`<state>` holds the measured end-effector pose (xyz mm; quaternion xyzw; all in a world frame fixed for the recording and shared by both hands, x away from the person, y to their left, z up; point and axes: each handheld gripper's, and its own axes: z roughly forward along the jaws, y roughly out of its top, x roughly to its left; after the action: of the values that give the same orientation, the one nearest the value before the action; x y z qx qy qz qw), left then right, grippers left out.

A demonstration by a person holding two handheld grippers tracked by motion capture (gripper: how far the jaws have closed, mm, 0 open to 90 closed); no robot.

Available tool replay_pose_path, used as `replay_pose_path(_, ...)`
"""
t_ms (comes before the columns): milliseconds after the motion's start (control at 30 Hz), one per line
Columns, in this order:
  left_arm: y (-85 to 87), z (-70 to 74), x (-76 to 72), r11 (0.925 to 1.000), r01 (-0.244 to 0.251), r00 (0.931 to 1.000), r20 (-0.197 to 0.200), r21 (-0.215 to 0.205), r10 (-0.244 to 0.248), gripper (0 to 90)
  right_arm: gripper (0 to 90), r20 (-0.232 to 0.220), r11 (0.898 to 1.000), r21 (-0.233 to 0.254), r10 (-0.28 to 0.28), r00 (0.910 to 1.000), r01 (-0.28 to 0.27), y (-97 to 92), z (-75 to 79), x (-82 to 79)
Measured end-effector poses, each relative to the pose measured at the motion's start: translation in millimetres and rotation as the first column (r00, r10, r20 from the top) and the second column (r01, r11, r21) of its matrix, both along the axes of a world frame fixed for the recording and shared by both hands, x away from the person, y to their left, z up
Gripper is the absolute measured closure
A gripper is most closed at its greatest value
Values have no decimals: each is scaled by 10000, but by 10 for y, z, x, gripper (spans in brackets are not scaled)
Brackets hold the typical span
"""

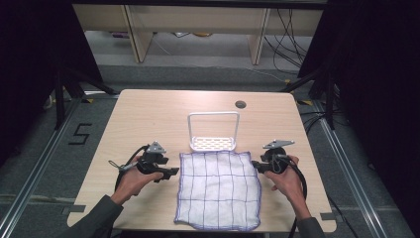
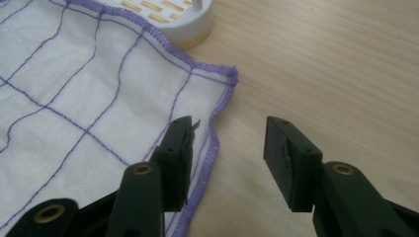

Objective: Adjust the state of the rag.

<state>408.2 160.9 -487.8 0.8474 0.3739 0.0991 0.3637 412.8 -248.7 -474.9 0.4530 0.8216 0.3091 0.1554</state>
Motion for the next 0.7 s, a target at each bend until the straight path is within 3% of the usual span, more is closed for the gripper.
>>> replay_pose_path(100, -14, -4, 6, 9999, 80, 10000, -41, 86, -80, 377, 563, -316, 9993, 231, -275, 9991, 282, 24, -5, 1)
replay_pose_path(167, -16, -3, 6, 9999, 91, 9999, -55, 54, -91, 377, 569, -191, 9986, 426, -295, 9994, 303, 31, -24, 21)
replay_pose_path(233, -14, 2, 2, 10000, 79, 10000, -48, 26, -79, 378, 569, -434, 9989, 287, -347, 9985, 360, 39, -4, 26)
replay_pose_path(300, -16, 9, -10, 9999, 122, 9999, -90, 37, -122, 380, 570, -183, 9996, 187, -202, 9996, 206, 44, -8, 54)
replay_pose_path(467, -40, 39, -117, 9992, 396, 9991, -122, -57, -396, 379, 572, -237, 9997, 175, -177, 9996, 182, 105, 22, 133)
replay_pose_path(500, -40, 48, -149, 9988, 489, 9987, -110, -39, -490, 380, 572, -51, 9997, 175, -149, 9999, 150, 122, 11, 158)
replay_pose_path(633, -24, 77, -278, 9978, 607, 9981, -127, -255, -610, 383, 575, -242, 9992, 248, -306, 9992, 312, 207, 16, 186)
replay_pose_path(700, -9, 102, -296, 9972, 731, 9973, -41, -162, -732, 383, 574, -132, 10000, 24, -61, 9999, 61, 214, 15, 219)
